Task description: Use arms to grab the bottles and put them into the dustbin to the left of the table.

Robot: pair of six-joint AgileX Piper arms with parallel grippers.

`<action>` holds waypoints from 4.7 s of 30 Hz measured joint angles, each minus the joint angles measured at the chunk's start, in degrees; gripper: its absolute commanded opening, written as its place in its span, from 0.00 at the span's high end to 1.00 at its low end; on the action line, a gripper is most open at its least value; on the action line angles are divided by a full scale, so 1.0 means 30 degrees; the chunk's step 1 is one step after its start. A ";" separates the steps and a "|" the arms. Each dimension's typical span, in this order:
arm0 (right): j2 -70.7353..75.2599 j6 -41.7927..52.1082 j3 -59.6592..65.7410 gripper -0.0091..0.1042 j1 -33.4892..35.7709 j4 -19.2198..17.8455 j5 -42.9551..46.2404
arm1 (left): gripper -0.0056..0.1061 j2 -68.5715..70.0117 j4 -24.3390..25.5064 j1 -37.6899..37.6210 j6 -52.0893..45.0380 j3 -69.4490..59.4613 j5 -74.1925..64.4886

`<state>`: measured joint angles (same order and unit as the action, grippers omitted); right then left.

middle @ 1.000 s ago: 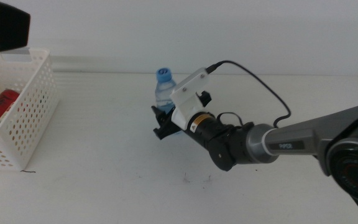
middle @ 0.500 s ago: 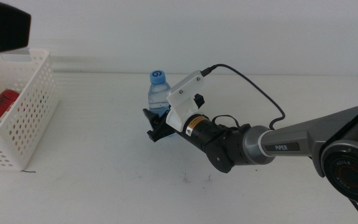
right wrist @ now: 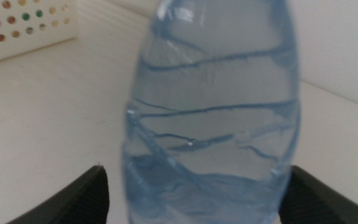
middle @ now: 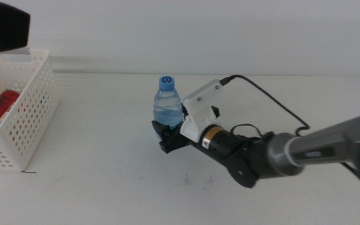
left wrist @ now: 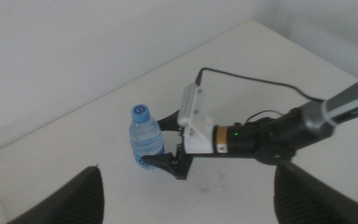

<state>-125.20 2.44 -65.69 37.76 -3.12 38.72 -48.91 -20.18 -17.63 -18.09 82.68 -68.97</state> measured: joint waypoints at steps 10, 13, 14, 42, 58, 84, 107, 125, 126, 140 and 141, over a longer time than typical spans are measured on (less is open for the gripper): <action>0.8144 -0.2813 0.5545 0.10 0.1137 -0.0587 -0.4652 | 0.11 0.0000 0.0000 0.0000 0.0000 0.0000 0.0000; 1.1819 -0.3884 0.5820 0.10 0.1297 -0.0686 -1.0184 | 0.11 0.0000 0.0000 0.0000 0.0000 0.0000 0.0000; 1.3242 -0.3807 0.5767 0.10 0.1297 -0.0424 -1.2187 | 0.11 0.0000 0.0000 0.0000 0.0000 0.0000 0.0000; 2.5560 -0.1357 0.2031 0.10 0.1297 0.0938 -2.7046 | 0.11 0.0000 0.0144 0.0000 -0.0345 0.0000 0.1673; 2.5560 -0.1366 0.2031 0.10 0.1297 0.0938 -2.7046 | 0.11 0.0000 0.1404 0.0000 -0.0472 0.0000 1.0776; 2.5560 -0.1442 0.2031 0.10 0.1297 0.1417 -2.7046 | 0.11 -1.1032 0.5660 -0.5391 0.7443 -2.1498 3.9022; 2.5560 -0.1442 0.2031 0.10 0.1297 0.1458 -2.7046 | 0.11 -2.0404 0.8987 -0.2809 0.8903 -1.5278 4.2125; 2.5560 -0.1442 0.2031 0.10 0.1297 0.1458 -2.7046 | 0.12 -2.6119 1.0034 -0.2160 0.9533 -0.9492 4.2334; 2.5560 -0.1442 0.2031 0.10 0.1297 0.1458 -2.7046 | 0.14 -2.6271 1.0034 -0.2160 0.9533 -0.9277 4.2334; 2.5560 -0.1442 0.2031 0.10 0.1297 0.1466 -2.7046 | 0.97 -2.1329 1.1945 -0.1786 1.1989 -1.1472 3.5503; 2.5560 -0.1442 0.2031 0.10 0.1297 0.1466 -2.7046 | 0.97 -2.0153 1.2496 -0.1790 1.2421 -1.1560 3.3882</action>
<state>-48.52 -1.89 -59.59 41.65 1.28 -42.42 -109.36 17.31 -22.99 19.17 48.00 32.68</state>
